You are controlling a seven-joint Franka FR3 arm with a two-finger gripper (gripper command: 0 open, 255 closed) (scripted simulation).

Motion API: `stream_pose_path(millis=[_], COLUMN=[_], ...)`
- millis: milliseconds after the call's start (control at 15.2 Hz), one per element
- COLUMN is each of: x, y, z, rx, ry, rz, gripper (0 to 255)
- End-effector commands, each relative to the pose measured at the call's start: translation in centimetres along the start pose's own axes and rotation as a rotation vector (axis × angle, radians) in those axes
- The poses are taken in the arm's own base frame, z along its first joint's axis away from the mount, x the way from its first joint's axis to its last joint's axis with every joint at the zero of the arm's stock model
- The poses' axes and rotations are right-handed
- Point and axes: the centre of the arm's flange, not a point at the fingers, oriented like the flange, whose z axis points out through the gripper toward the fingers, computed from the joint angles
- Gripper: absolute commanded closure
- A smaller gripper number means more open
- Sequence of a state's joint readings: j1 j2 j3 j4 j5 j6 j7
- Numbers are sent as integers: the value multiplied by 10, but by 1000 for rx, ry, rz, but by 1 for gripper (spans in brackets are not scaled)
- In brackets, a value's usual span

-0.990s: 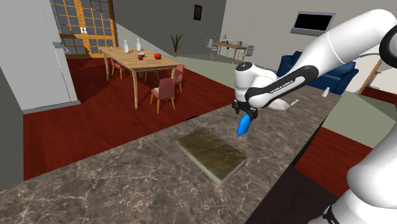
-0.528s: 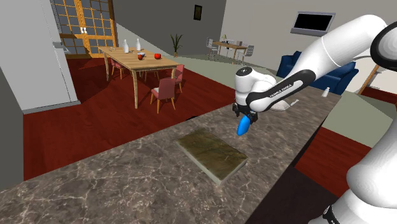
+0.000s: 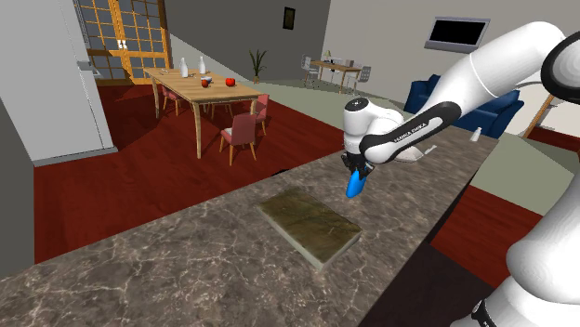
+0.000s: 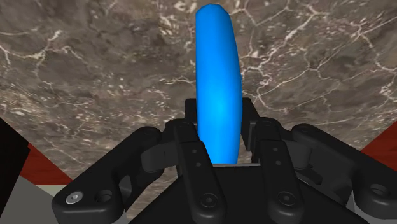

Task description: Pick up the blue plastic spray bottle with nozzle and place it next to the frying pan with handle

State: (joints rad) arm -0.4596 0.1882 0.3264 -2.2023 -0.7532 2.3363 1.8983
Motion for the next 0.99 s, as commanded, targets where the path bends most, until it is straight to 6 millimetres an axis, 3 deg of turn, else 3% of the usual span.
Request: stream_pose_path(millis=[0,330,924], x=[0,0,21], y=[0,0,0], z=[0,0,-42], rx=[0,0,0], ry=[0,0,0], rz=[0,0,0], gripper=[255,255,255])
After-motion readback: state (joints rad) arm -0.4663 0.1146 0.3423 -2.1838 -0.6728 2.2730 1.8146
